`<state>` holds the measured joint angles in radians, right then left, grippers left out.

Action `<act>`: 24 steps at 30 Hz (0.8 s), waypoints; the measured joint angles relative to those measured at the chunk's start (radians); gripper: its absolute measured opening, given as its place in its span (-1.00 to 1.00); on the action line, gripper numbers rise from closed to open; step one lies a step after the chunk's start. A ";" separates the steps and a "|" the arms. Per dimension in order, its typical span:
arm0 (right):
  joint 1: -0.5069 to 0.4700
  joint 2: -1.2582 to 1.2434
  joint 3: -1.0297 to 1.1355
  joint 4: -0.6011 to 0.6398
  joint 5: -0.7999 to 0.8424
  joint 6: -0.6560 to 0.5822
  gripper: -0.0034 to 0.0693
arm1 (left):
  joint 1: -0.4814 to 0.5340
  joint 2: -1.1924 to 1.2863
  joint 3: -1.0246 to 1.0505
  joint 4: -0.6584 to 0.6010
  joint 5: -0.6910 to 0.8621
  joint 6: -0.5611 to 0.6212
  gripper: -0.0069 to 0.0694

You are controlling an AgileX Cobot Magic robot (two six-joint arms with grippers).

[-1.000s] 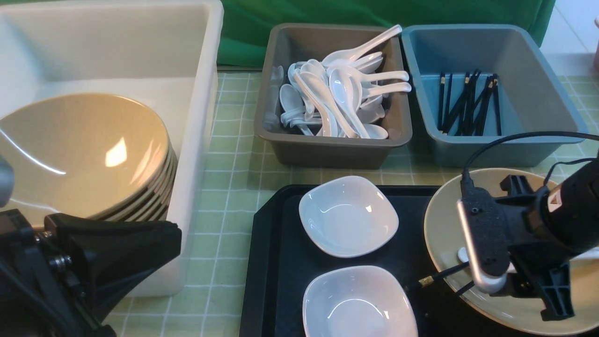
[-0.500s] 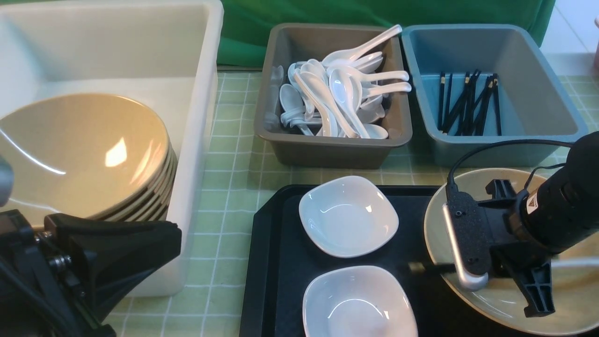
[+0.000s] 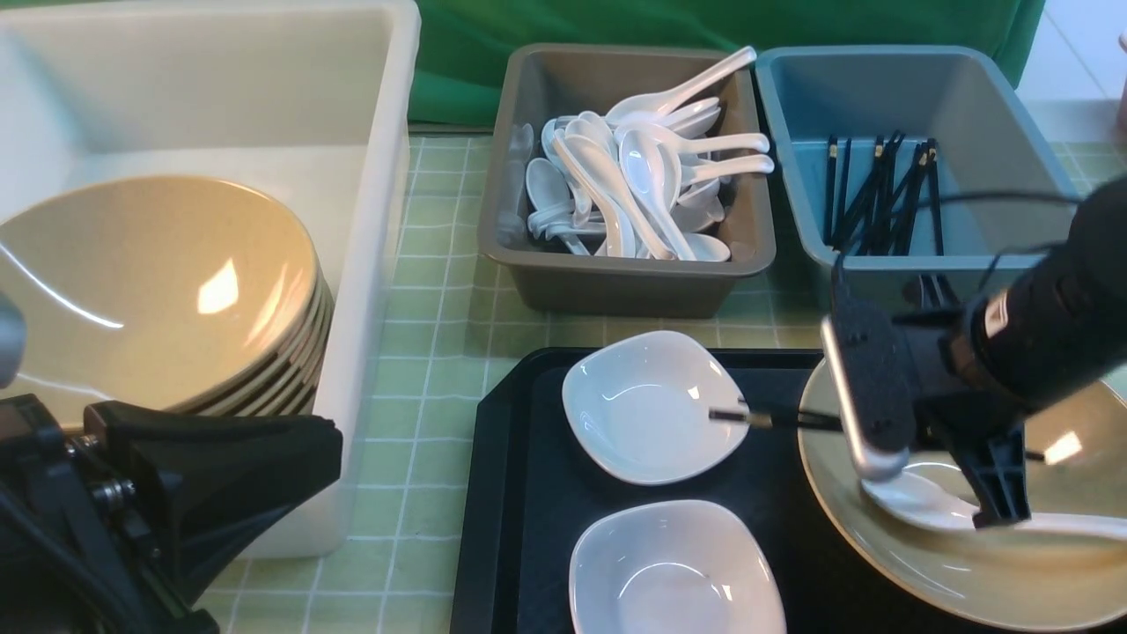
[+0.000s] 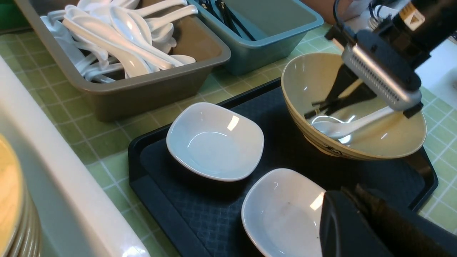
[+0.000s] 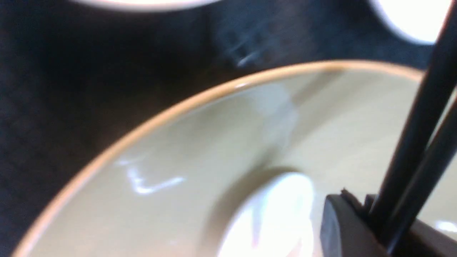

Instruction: On green table put chopsticks spoon bowls plates into blue grey white boxes.

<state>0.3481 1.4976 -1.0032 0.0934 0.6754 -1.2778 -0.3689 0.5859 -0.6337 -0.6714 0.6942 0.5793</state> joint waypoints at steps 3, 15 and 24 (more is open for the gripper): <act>-0.003 0.002 -0.068 0.000 0.041 0.002 -0.76 | 0.000 0.000 0.000 0.000 -0.010 0.000 -0.82; -0.142 0.158 -0.467 0.008 0.101 0.288 -0.76 | 0.000 0.025 0.000 -0.013 -0.055 0.000 -0.82; -0.272 0.452 -0.783 0.014 -0.115 0.785 -0.76 | 0.000 0.104 0.000 -0.197 -0.048 0.133 -0.82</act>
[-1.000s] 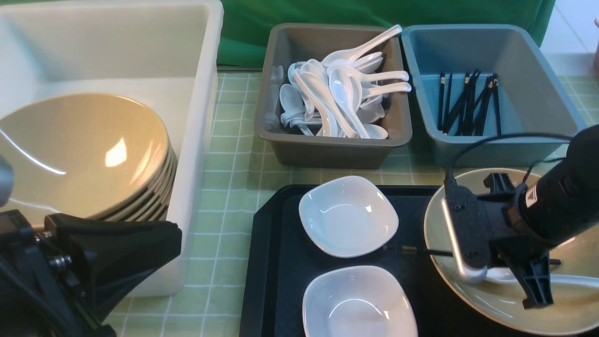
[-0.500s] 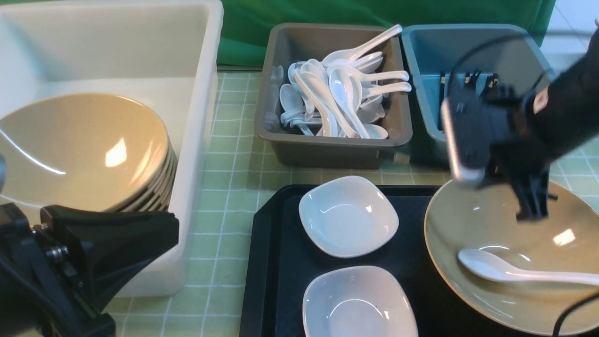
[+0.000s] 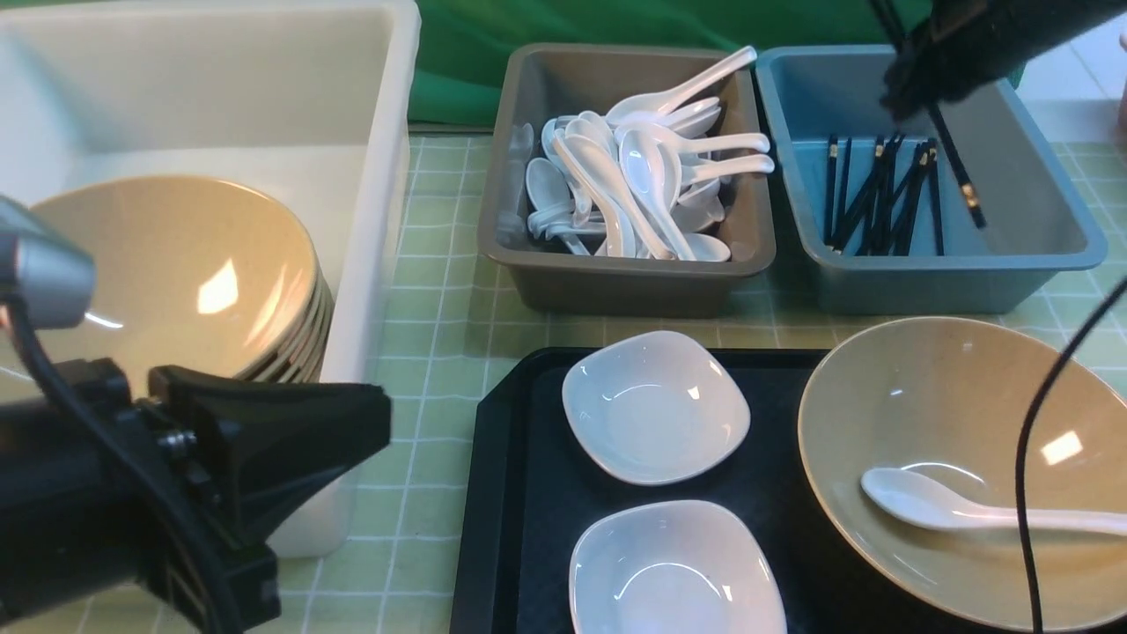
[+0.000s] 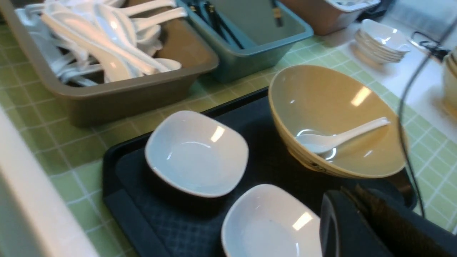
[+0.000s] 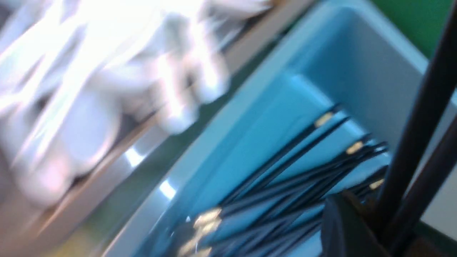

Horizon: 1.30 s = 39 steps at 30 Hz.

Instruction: On green table put chopsticks spoon bowls plates into blue grey white boxes.

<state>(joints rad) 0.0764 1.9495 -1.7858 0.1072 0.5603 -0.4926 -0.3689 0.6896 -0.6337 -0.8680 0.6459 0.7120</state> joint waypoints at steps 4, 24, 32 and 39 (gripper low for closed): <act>-0.019 0.083 -0.012 0.001 -0.073 0.176 -0.76 | 0.000 0.010 0.000 -0.045 -0.005 0.033 -0.82; -0.035 0.058 -0.013 -0.049 0.114 0.299 0.59 | 0.000 0.014 0.000 -0.067 -0.011 0.049 -0.82; -0.014 -0.220 0.075 0.056 0.454 -0.249 0.66 | 0.000 0.014 0.000 -0.070 0.018 0.049 -0.82; 0.037 -0.427 0.491 0.071 0.498 -0.564 0.66 | 0.000 0.014 0.000 -0.070 0.045 0.071 -0.82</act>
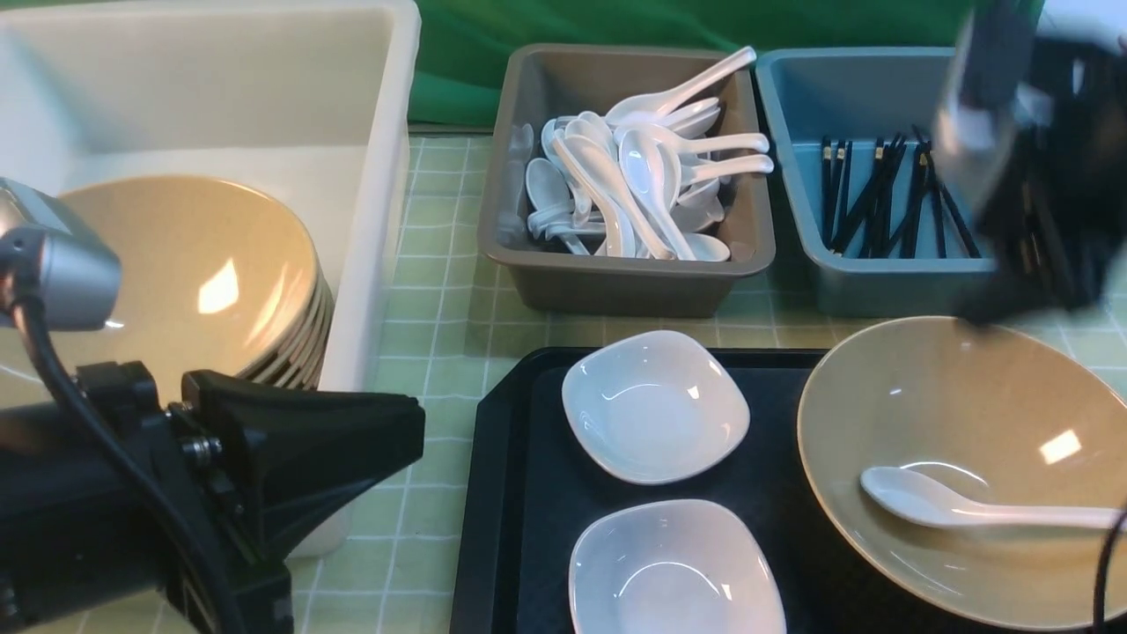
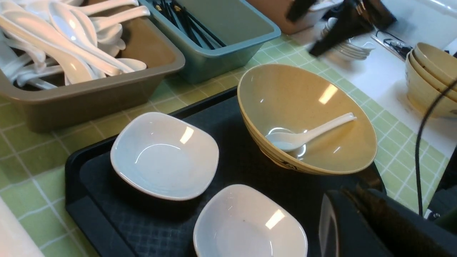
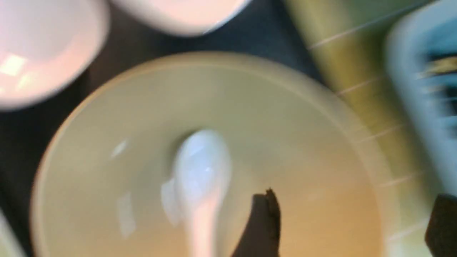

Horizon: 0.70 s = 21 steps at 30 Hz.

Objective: On green table put chopsticks spoon bowls plates into blue grey white boxes.
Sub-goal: 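Reach down and grasp the white spoon resting in the bowl with the right gripper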

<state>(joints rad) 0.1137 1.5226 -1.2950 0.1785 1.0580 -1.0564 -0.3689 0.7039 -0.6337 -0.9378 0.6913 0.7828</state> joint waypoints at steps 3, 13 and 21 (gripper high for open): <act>0.006 -0.024 0.151 -0.046 -0.069 -0.022 0.66 | 0.000 0.000 0.000 0.001 0.008 0.023 -0.82; 0.006 -0.021 0.429 -0.165 -0.300 0.006 0.66 | 0.000 0.000 0.000 0.002 0.045 0.038 -0.82; 0.006 0.047 0.436 -0.191 -0.324 0.007 0.19 | 0.000 0.000 0.000 0.002 0.047 0.038 -0.82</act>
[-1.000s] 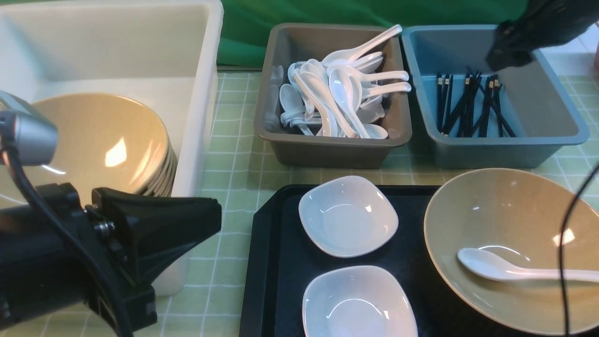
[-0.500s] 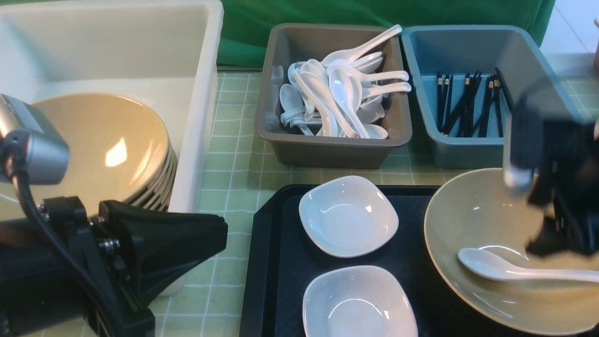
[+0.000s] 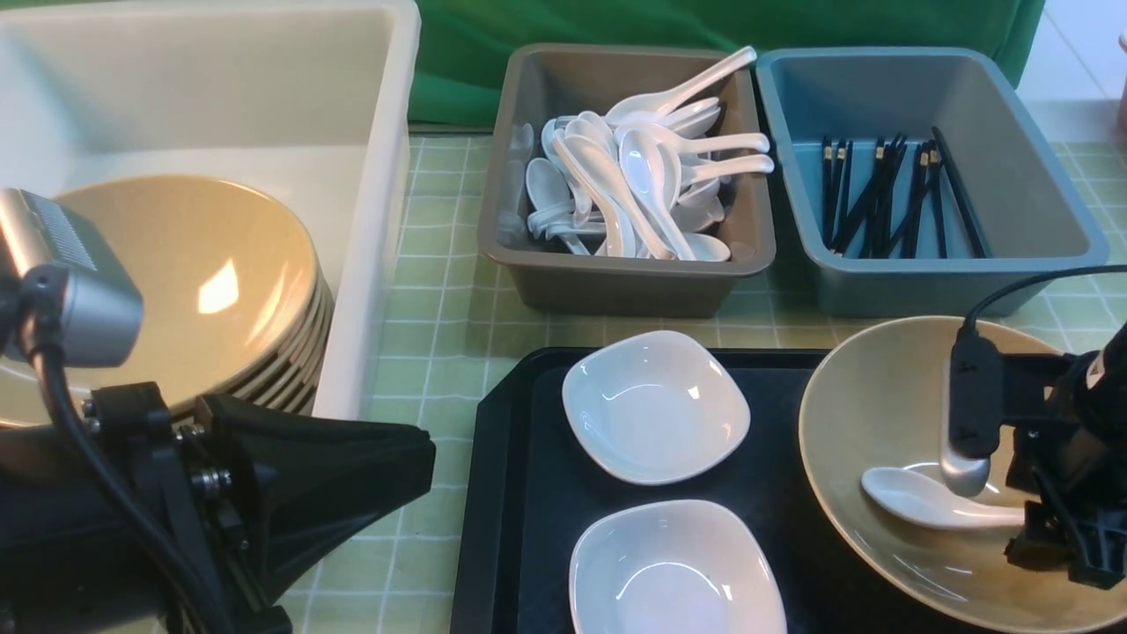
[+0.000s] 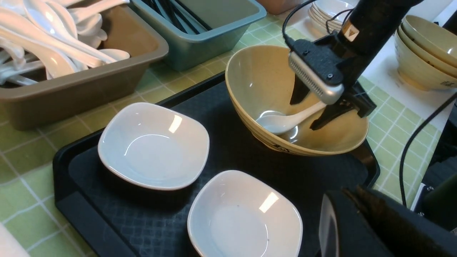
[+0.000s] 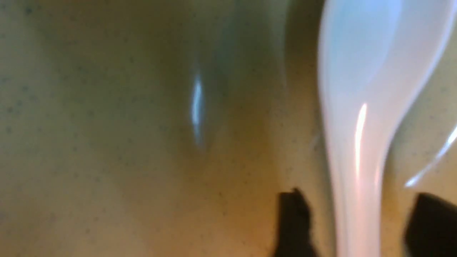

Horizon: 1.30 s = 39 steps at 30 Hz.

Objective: On green table put chopsticks spoon bowls plates into blue grey white boxes.
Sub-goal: 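Reach down and grasp the white spoon resting in the bowl with the right gripper, then place the white spoon into the bin of spoons with the right gripper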

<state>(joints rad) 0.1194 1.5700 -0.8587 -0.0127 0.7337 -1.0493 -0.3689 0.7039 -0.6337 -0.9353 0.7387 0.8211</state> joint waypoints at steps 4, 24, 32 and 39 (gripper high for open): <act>0.000 0.006 -0.005 -0.004 0.000 -0.017 -0.57 | 0.000 0.000 0.000 0.000 0.000 0.000 -0.82; 0.030 0.057 -0.517 0.806 -0.109 -0.124 -0.60 | 0.000 0.000 0.000 0.000 -0.130 0.000 -0.82; 0.170 0.337 -0.828 0.957 -0.275 -0.137 -0.60 | 0.000 0.000 0.000 0.007 -0.331 0.001 -0.82; 0.198 0.609 -1.032 0.966 -0.419 0.089 -0.54 | 0.000 0.000 0.000 0.008 -0.326 0.001 -0.82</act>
<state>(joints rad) 0.3177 2.1788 -1.8909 0.9536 0.3150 -0.9608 -0.3689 0.7039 -0.6337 -0.9275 0.4125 0.8221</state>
